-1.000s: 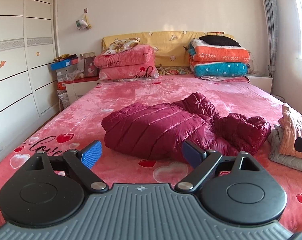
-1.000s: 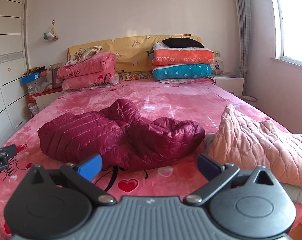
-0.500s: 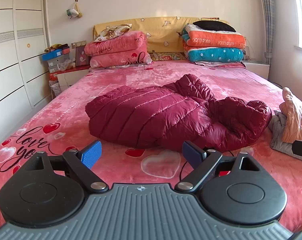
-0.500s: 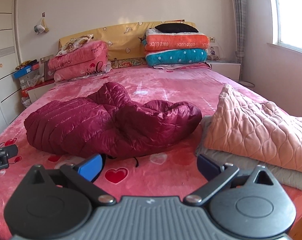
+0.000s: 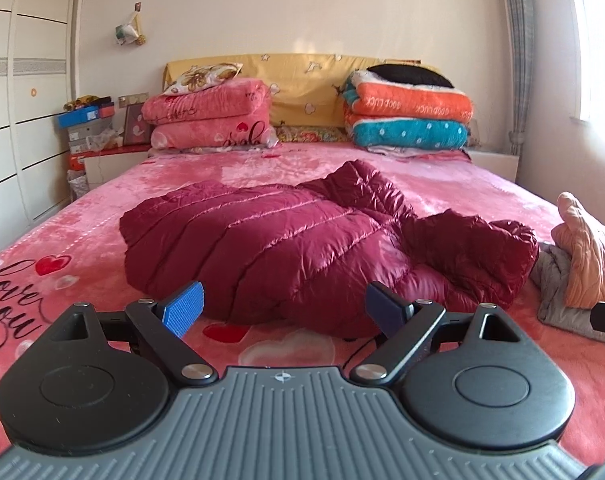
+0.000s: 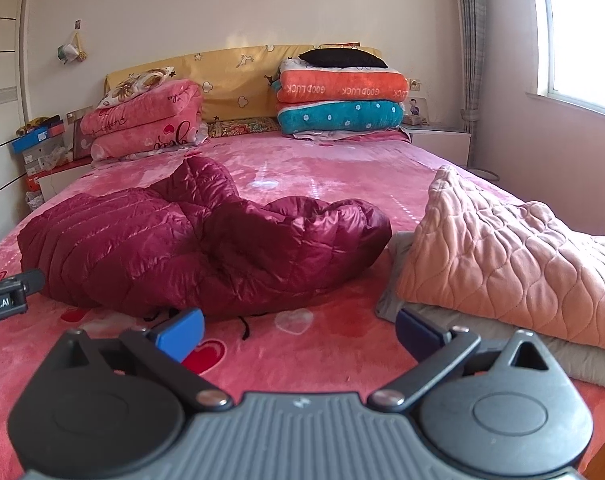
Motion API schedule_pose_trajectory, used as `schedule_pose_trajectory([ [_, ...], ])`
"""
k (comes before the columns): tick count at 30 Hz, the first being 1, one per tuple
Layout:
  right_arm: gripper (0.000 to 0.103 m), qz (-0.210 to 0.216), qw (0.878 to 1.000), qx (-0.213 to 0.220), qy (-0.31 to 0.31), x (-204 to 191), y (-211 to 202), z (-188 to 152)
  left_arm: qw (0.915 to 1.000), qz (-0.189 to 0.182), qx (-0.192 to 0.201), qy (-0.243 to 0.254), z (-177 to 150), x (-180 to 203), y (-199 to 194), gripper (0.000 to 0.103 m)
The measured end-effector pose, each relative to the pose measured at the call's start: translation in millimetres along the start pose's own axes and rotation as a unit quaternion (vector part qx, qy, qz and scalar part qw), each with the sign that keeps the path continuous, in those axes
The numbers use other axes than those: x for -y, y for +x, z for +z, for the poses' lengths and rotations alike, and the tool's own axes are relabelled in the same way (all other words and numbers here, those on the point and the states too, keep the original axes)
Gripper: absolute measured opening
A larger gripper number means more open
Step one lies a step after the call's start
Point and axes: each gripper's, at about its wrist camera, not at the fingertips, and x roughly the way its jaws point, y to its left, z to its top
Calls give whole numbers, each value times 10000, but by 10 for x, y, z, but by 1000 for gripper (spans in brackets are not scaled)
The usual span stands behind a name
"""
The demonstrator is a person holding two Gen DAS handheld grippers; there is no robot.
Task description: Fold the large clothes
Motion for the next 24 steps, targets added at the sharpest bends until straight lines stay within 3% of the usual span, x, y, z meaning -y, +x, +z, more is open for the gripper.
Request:
schedule_pose_trajectory([
  [4, 102, 116, 9999, -9, -23, -55, 194, 99, 9995, -63, 314, 2, 35, -191, 90, 103],
  [8, 102, 335, 9993, 56, -147, -192, 428, 285, 9981, -28, 477, -387, 69, -575, 195, 103],
  [15, 102, 702, 9972, -28, 261, -366, 1097, 755, 9911, 457, 395, -1183, 13, -1182, 342, 103],
  [24, 102, 708, 9960, -372, 400, -635, 2140, 1256, 9848, 674, 238, -1585, -14, -1398, 401, 103],
])
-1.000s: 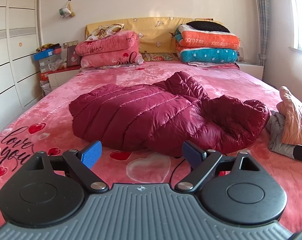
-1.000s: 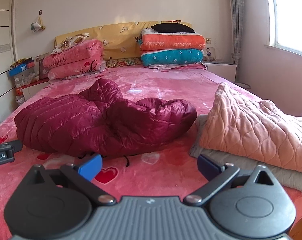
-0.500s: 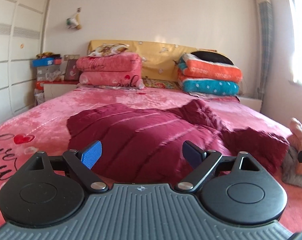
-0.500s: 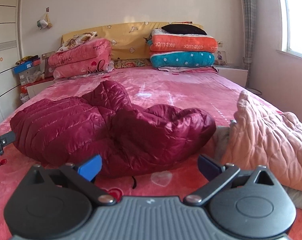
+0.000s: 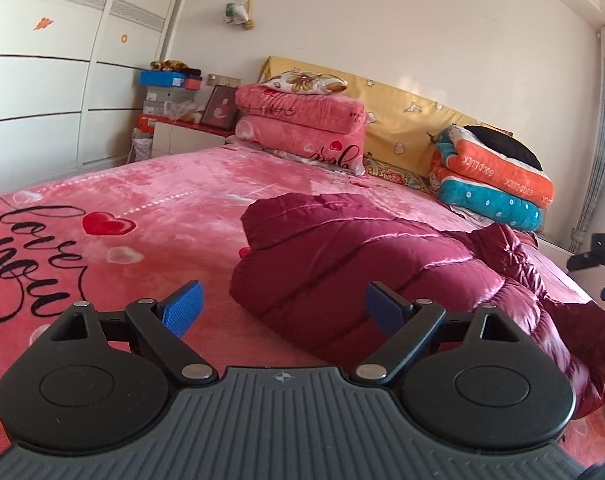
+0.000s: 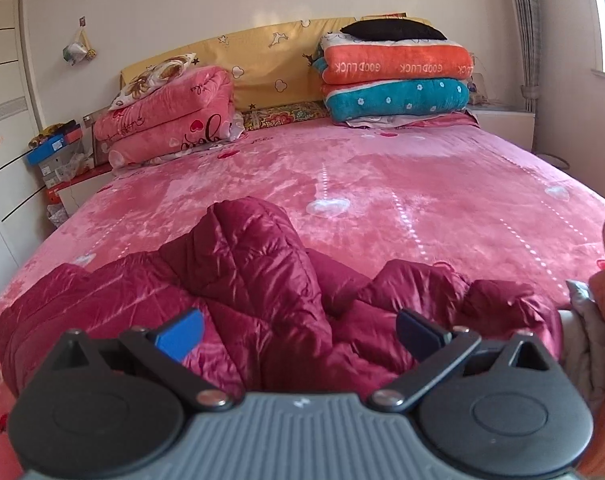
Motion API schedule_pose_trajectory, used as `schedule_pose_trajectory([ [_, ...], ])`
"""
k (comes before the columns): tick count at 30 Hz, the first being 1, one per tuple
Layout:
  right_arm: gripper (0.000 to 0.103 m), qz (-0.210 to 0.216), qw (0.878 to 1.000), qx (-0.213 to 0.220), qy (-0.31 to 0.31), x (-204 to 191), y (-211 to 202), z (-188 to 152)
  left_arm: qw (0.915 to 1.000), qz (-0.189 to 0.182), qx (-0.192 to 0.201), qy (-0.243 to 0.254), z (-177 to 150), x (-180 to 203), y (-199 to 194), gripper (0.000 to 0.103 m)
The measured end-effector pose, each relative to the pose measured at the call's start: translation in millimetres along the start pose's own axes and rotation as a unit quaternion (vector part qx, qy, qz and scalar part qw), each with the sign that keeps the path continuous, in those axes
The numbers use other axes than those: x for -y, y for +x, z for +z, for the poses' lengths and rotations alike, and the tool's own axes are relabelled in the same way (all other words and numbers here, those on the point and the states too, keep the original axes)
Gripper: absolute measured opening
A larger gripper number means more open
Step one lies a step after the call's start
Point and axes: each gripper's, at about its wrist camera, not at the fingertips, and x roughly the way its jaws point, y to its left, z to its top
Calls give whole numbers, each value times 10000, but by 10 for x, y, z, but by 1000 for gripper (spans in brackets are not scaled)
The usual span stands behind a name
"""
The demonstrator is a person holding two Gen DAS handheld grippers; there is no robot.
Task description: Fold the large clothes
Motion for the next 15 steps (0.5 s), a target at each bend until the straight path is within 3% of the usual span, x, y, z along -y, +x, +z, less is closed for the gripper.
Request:
schedule_pose_trajectory([
  [7, 102, 269, 9948, -477, 860, 137, 590, 162, 9997, -84, -135, -189, -33, -30, 72, 103],
  [15, 102, 490, 9884, -754, 1222, 159, 915, 104, 9986, -199, -333, -349, -63, -98, 154, 103],
])
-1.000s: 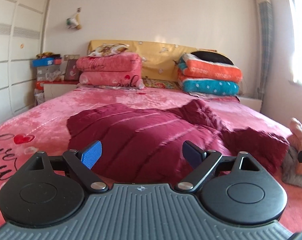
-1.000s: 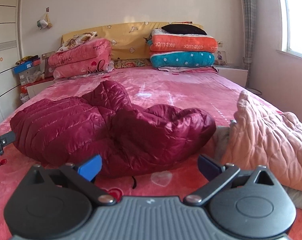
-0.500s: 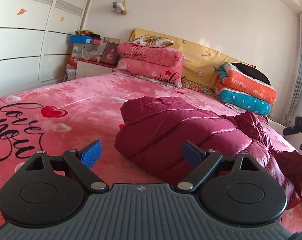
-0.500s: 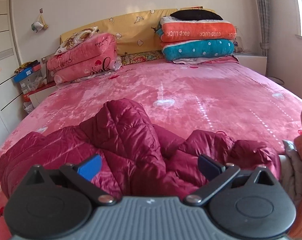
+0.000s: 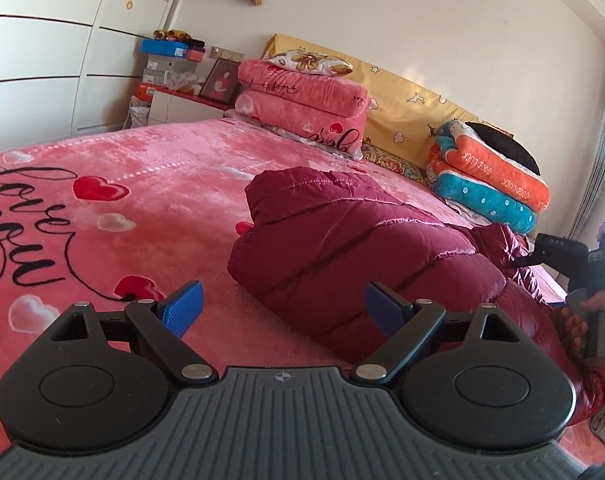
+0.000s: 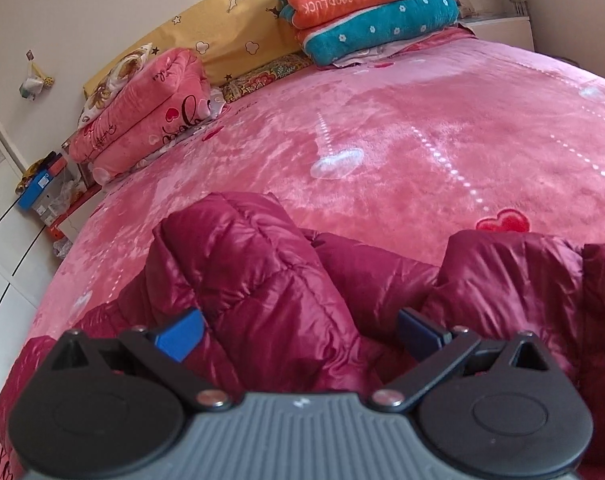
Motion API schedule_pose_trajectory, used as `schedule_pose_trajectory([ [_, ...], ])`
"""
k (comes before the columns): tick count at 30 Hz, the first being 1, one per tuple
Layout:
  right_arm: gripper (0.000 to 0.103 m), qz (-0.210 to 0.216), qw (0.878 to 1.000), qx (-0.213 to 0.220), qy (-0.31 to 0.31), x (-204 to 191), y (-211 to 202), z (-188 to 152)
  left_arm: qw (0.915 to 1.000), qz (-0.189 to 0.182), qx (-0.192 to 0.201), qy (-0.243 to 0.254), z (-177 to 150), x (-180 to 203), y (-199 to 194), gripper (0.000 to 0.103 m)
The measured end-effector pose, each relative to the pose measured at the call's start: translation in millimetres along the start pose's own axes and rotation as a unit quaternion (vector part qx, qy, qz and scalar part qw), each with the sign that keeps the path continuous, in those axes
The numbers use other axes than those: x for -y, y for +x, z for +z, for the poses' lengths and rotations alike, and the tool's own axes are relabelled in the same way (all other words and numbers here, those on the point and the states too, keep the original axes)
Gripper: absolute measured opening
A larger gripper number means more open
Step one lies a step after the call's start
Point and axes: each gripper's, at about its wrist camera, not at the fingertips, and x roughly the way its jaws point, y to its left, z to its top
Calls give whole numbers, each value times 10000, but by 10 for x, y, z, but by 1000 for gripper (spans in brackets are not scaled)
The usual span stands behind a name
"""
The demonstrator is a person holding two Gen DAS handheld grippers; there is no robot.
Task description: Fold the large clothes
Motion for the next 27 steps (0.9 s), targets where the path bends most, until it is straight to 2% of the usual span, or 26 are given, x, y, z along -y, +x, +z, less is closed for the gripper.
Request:
schedule_pose_trajectory([
  [1, 101, 76, 9999, -39, 80, 20, 15, -22, 10000, -7, -13, -16, 0, -4, 6, 103],
  [2, 96, 123, 9997, -74, 183, 43, 39, -43, 10000, -8, -23, -16, -2, -2, 11, 103],
  [3, 82, 149, 9993, -163, 300, 64, 60, -65, 10000, -7, -32, -10, -3, 0, 14, 103],
  [4, 72, 205, 9987, -279, 367, 71, 71, -87, 10000, -7, -43, 5, -8, 6, 15, 103],
  [5, 56, 204, 9984, -378, 356, 53, 83, -107, 10000, -9, -59, 14, -11, 11, 13, 103],
  [6, 47, 133, 9989, -392, 241, 11, 68, -132, 10000, -19, -73, 16, -10, 11, 18, 103],
  [7, 42, 75, 9993, -355, 46, -45, 48, -164, 10000, -23, -79, 26, -13, 16, 20, 103],
  [9, 26, 142, 9994, -280, -155, -127, -41, -225, 10000, -4, -73, 41, -15, 19, 22, 103],
  [11, 19, 291, 9990, -210, -279, -202, -184, -293, 10000, 30, -57, 13, -9, -1, 23, 103],
  [17, 12, 1051, 9919, -54, -708, -425, -773, -541, 9997, 166, 34, -181, 15, -68, -16, 103],
  [22, 12, 1571, 9818, -247, -1034, -557, -1279, -947, 9991, 223, 258, -255, 81, -71, -157, 103],
  [27, 11, 2073, 9724, -660, -842, -480, -1609, -1463, 9984, 303, 438, -210, 160, -72, -366, 103],
])
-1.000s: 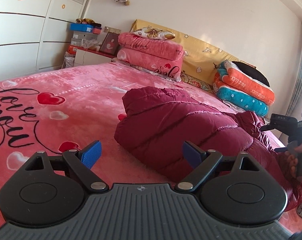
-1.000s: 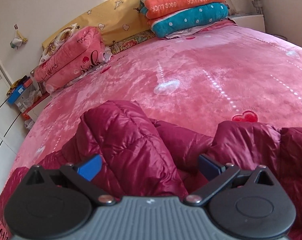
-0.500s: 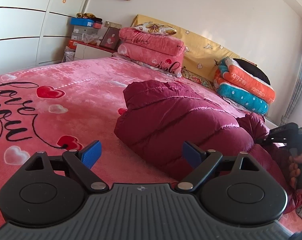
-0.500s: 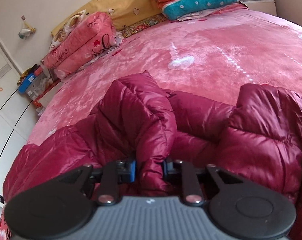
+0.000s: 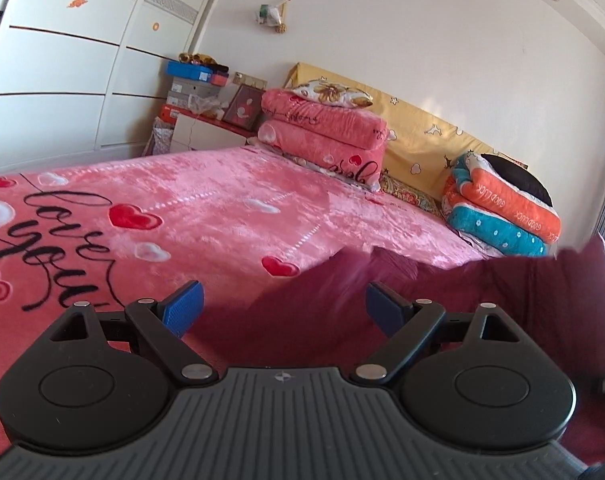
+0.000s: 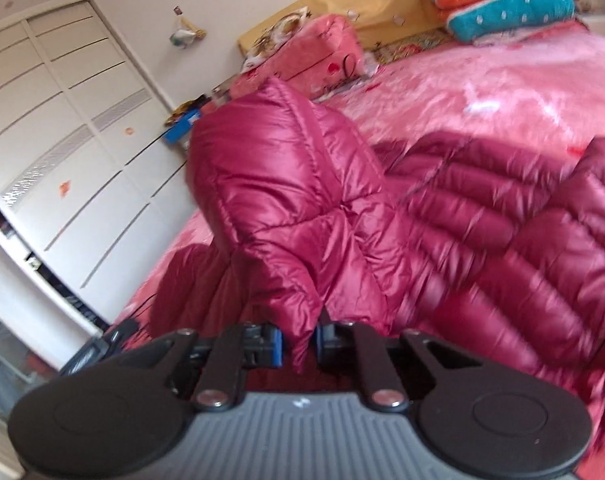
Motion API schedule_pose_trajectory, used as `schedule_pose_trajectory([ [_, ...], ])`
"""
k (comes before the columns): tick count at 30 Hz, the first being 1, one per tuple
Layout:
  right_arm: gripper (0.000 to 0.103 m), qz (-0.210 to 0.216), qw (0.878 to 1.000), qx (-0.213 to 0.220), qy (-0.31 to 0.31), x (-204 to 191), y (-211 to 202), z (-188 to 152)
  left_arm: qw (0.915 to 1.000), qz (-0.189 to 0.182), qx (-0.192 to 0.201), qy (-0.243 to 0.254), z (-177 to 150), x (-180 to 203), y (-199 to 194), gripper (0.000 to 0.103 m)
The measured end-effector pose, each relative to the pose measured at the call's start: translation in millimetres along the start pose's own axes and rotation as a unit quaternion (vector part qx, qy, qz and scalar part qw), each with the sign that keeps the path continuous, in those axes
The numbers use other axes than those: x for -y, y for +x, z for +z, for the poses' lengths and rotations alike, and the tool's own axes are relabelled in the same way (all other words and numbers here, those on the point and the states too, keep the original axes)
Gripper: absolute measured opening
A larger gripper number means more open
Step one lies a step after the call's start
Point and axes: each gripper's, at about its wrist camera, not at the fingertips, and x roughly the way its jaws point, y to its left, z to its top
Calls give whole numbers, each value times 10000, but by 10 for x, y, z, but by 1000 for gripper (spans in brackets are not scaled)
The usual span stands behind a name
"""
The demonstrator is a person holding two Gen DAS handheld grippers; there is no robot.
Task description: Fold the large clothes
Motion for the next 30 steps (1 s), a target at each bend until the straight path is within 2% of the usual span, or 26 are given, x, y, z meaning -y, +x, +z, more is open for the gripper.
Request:
schedule_pose_trajectory([
  [3, 11, 168, 9993, -321, 36, -77, -81, -342, 10000, -37, 75, -2, 57, 9, -157, 103],
  [7, 11, 390, 9966, -639, 340, -53, -236, -724, 9997, -69, 52, 229, 46, 55, -365, 103],
  [11, 11, 453, 9945, -841, 419, -34, -355, -972, 9991, -206, -77, 374, -22, 105, -509, 103],
  [17, 11, 245, 9910, -1249, 413, 189, -273, -1245, 9969, -316, -252, 682, -122, 189, -654, 103],
  [22, 15, 250, 9916, -1234, 298, 221, -314, -1231, 9943, -389, -521, 843, -242, 221, -754, 103],
  [27, 25, 224, 9955, -917, 28, 165, -555, -1215, 9925, -289, -824, 859, -371, 154, -872, 103],
  [29, 39, 206, 9962, -839, 89, 203, -638, -1210, 9919, -299, -930, 808, -407, 104, -930, 103],
  [30, 52, 153, 9969, -767, 117, 237, -708, -1226, 9917, -279, -983, 774, -429, 85, -970, 103],
])
